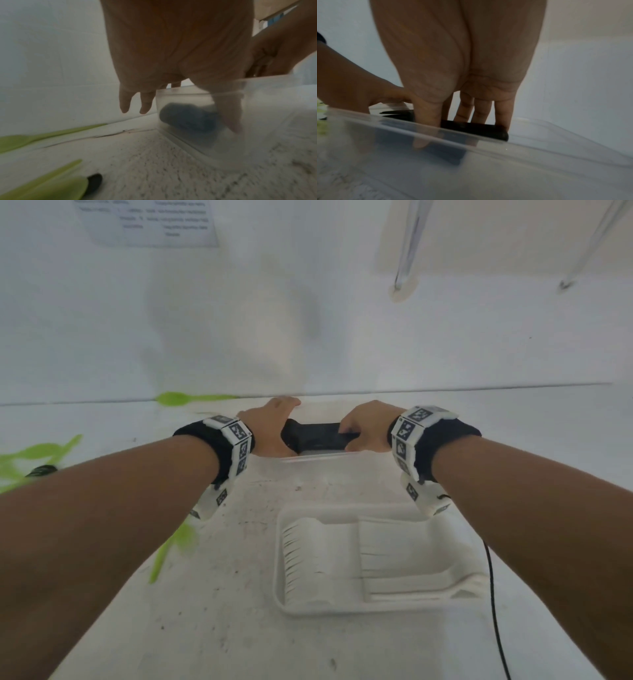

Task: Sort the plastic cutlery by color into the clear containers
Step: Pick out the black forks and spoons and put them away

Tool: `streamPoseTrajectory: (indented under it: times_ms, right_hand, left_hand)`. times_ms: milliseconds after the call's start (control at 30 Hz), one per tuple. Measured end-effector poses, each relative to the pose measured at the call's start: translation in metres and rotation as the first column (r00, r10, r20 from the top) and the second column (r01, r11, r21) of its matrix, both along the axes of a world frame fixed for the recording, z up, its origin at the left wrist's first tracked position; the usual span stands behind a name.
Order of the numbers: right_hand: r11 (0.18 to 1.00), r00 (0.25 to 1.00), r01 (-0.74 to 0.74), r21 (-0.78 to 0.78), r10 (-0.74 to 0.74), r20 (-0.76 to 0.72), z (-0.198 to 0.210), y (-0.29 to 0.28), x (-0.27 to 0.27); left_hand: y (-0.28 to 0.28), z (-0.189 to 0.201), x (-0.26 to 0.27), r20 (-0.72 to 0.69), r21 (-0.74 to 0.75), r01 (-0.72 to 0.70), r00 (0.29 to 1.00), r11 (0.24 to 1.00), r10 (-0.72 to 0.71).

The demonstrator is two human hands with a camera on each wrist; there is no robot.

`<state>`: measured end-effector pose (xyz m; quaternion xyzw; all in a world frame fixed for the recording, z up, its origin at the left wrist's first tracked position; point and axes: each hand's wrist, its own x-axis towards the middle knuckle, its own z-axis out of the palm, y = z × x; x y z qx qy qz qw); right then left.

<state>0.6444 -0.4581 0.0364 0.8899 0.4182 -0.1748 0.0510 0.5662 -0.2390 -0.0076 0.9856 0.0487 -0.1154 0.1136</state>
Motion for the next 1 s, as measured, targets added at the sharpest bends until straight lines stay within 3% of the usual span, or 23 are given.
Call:
streamPoseTrajectory:
  times_ms: [300, 500, 667, 867, 1000]
  right_hand:
    - [0.999, 0.999, 0.027, -0.021, -0.028, -0.017, -0.008, 0.004, -0.001]
    - [0.999, 1.000, 0.022, -0.040, -0.022, 0.009, -0.010, 0.007, -0.002]
    - [0.997, 1.000, 0.006, -0.082, -0.006, 0.002, -0.012, 0.011, 0.001]
    - [0.998, 1.000, 0.012, -0.061, -0.010, 0.024, -0.014, 0.009, 0.006]
    - [0.986, 0.999, 0.014, -0.166, -0.007, 0.045, -0.006, 0.027, 0.006]
  left_hand:
    - [-0.006, -0.010, 0.002, 0.115, 0.073, -0.031, 0.993, 0.997, 0.023]
    - [-0.005, -0.012, 0.005, 0.079, 0.141, -0.017, 0.997, 0.990, 0.006]
    - [-0.006, -0.012, 0.007, 0.070, 0.063, -0.047, 0.997, 0.997, 0.043]
    - [-0.005, -0.013, 0.012, 0.114, 0.075, -0.065, 0.992, 0.995, 0.056]
    - [-0.004, -0.015, 0.012, 0.142, 0.038, -0.063, 0.988, 0.997, 0.057]
